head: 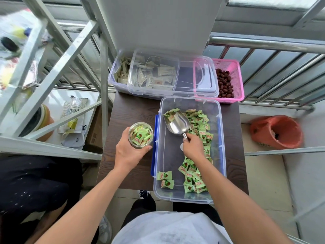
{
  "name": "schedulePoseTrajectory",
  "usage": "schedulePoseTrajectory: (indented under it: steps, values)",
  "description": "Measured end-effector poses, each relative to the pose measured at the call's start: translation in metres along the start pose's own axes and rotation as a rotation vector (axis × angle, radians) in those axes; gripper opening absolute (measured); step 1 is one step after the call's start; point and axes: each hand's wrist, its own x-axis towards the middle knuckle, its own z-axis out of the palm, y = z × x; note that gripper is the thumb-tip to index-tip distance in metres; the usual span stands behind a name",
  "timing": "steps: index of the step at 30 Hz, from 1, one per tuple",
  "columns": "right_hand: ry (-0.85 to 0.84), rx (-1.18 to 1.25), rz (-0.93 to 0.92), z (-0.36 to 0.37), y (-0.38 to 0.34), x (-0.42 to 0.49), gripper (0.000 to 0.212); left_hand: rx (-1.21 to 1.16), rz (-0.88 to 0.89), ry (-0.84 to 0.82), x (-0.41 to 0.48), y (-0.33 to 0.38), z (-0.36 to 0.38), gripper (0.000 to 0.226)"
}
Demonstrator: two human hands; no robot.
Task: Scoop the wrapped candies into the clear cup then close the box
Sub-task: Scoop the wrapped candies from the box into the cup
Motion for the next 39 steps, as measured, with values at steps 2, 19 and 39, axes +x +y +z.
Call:
schedulePoseTrajectory:
  steps: [2,19,39]
  values:
    - [0.042,-0.009,0.003,-0.001,0.007,-0.001,0.016,0.003,0.002,0.000,0.000,0.000,0.000,0.082]
    - [0.021,0.092,-0.049,-0.005,0.028,0.006,0.023,0.001,-0.019,-0.017,0.000,0.002,-0.001,0.080]
    - [0.001,-0.065,-0.025,-0.019,-0.012,0.018,0.022,0.014,-0.003,-0.009,-0.001,0.000,-0.001,0.082]
